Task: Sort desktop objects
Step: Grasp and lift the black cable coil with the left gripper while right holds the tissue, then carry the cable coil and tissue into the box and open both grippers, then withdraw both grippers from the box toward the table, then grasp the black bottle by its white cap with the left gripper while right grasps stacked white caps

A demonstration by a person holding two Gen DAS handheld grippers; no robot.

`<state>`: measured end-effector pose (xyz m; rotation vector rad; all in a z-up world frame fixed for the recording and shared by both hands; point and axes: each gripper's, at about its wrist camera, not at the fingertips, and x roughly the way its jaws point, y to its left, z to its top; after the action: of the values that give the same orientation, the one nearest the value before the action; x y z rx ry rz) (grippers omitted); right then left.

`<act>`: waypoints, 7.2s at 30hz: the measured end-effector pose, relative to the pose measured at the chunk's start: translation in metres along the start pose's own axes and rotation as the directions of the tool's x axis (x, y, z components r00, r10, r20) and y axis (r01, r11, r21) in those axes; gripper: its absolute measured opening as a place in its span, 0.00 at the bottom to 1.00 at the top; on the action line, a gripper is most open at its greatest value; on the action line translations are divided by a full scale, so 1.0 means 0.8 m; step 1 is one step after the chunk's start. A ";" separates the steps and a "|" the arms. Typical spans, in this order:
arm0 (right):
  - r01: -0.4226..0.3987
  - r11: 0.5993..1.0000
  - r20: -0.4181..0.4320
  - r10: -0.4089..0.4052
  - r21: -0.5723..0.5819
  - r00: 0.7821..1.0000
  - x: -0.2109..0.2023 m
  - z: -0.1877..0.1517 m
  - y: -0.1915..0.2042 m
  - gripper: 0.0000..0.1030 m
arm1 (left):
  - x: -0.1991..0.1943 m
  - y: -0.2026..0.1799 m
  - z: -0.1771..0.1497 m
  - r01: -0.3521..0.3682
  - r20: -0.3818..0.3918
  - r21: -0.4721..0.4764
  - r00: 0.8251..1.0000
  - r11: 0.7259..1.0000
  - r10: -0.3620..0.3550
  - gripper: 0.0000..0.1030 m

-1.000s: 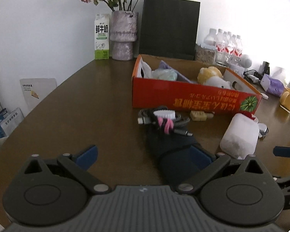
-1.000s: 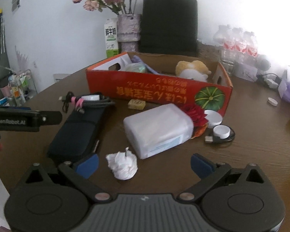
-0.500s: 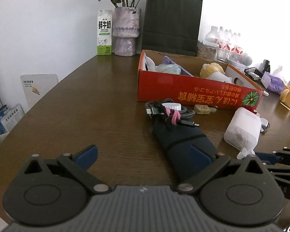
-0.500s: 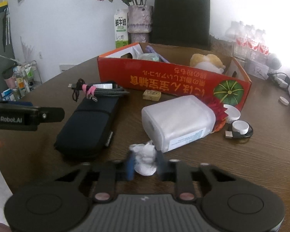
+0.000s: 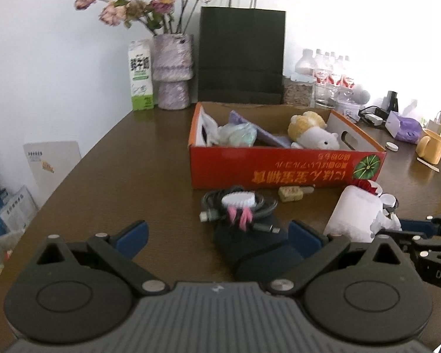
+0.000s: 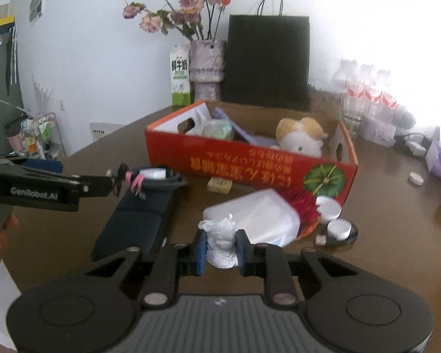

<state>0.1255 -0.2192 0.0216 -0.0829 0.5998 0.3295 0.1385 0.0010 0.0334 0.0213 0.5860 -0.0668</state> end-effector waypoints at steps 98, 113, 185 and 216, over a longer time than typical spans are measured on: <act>-0.043 0.998 -0.128 0.047 0.038 0.991 0.284 0.241 -0.109 0.19 | 0.291 -0.031 0.230 -0.009 -0.135 -0.033 0.991 0.999 0.004 0.87; -0.049 0.998 -0.220 0.059 0.051 0.974 0.339 0.230 -0.112 0.20 | 0.351 -0.022 0.210 0.002 -0.238 -0.045 0.971 0.999 -0.013 0.87; 0.125 0.988 -0.043 -0.122 0.089 0.992 0.004 -0.024 -0.049 1.00 | 0.009 -0.035 -0.028 -0.009 0.007 -0.026 1.000 1.000 0.009 1.00; 0.173 0.981 -0.063 -0.168 0.082 0.984 0.071 0.006 -0.150 0.55 | 0.081 -0.037 0.011 -0.098 -0.057 -0.029 0.994 0.995 0.096 1.00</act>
<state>0.2111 -0.3160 -0.0089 -0.0598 0.6571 0.1345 0.1950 -0.0322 0.0048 0.0208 0.6407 0.0378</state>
